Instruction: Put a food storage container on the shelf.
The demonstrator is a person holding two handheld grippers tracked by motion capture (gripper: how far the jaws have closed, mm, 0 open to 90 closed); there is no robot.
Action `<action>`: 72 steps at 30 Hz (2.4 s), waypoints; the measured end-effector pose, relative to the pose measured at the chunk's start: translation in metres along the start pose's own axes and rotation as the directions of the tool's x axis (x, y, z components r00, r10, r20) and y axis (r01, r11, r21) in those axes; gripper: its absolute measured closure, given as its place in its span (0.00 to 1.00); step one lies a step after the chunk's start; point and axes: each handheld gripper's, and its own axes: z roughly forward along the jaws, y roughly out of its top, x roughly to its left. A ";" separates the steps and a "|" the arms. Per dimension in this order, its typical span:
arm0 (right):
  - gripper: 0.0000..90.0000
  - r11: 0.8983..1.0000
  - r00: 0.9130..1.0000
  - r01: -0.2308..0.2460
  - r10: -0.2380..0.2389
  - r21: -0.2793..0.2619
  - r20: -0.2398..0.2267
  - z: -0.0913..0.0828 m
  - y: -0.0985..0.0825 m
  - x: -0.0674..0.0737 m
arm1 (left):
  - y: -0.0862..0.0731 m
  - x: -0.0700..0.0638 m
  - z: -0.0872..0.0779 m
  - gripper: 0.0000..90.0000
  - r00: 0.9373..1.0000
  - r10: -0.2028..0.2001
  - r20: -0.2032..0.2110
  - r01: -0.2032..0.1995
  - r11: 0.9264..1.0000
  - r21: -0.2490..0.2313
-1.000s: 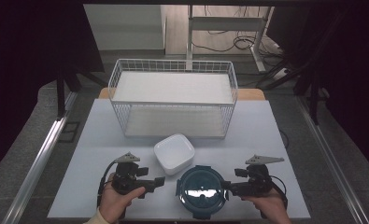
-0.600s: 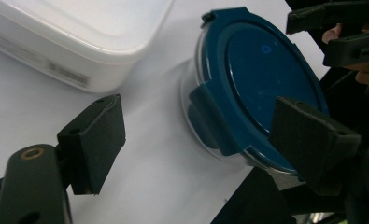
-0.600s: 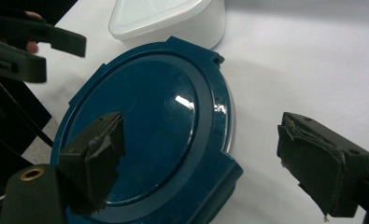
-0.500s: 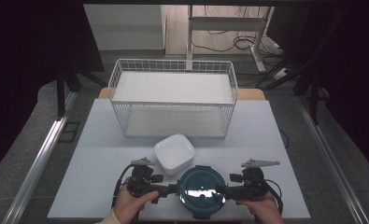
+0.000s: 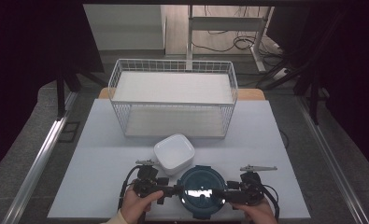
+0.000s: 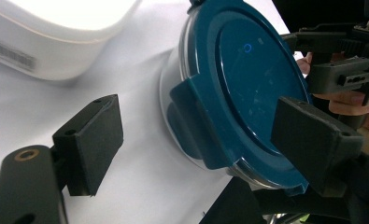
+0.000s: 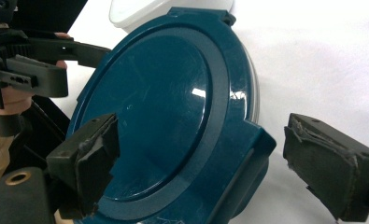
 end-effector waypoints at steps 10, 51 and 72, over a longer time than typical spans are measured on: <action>0.12 0.997 0.997 -0.072 0.072 0.005 -0.027 0.005 -0.008 -0.004 | -0.003 0.001 0.024 0.19 0.994 -0.063 0.089 0.059 0.997 0.052; 0.41 0.974 0.970 -0.223 0.219 -0.030 -0.108 -0.004 -0.011 -0.007 | -0.004 -0.006 0.008 0.48 0.985 -0.138 0.107 0.139 0.990 -0.009; 0.43 0.987 0.984 -0.149 0.143 -0.055 -0.107 -0.008 -0.005 0.006 | 0.002 -0.014 -0.007 0.48 0.994 -0.081 0.080 0.084 0.996 -0.043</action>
